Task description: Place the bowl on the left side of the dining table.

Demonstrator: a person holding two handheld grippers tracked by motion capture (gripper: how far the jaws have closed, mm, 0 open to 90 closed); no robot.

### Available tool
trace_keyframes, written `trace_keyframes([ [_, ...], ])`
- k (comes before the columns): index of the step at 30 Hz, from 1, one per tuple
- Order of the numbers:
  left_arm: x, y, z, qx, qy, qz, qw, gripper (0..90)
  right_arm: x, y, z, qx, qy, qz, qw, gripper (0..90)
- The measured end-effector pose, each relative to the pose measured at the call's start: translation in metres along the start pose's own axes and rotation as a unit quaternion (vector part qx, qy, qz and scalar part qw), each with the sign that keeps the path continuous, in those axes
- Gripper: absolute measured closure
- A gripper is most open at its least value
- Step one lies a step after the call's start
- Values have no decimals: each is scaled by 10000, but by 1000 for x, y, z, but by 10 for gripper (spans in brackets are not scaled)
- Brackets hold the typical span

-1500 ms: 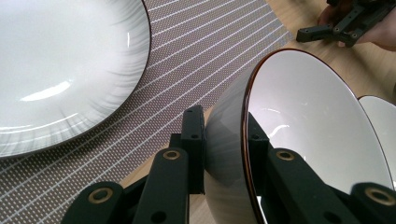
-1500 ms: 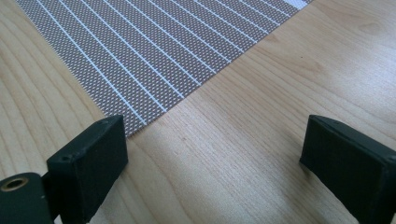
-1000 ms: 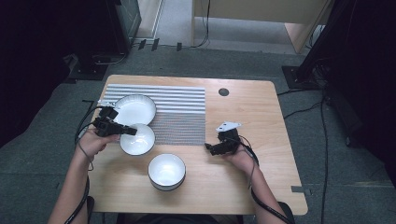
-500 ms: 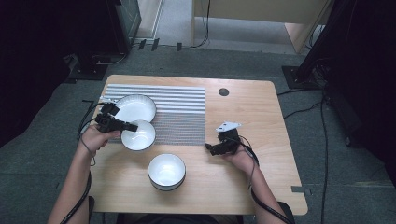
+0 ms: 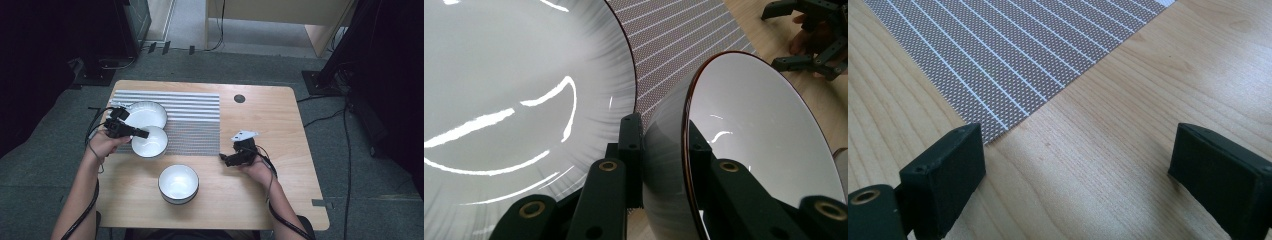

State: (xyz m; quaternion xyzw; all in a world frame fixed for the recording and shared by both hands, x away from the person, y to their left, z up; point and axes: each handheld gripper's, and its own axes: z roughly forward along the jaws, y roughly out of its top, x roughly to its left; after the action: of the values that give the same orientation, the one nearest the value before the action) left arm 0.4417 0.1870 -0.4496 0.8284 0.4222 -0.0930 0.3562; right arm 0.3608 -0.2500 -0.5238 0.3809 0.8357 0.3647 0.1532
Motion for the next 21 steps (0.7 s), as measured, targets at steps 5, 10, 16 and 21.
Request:
trace_keyframes([
  [5, 0, 4, 4, 58, -22, 31, 10000, 772, 0, 0, 0, -1, 0, -2, 10000, 70],
  [10, 0, 11, 6, 62, -65, 48, 9999, 772, 0, 0, 0, 3, 6, 12, 10000, 70],
  [16, 1, 18, 5, 59, -96, 61, 9999, 773, 0, 0, 0, 1, 1, 12, 10000, 69],
  [21, 3, 25, 5, 88, -113, 83, 9999, 771, 0, 0, 0, 3, 1, 11, 10000, 70],
])
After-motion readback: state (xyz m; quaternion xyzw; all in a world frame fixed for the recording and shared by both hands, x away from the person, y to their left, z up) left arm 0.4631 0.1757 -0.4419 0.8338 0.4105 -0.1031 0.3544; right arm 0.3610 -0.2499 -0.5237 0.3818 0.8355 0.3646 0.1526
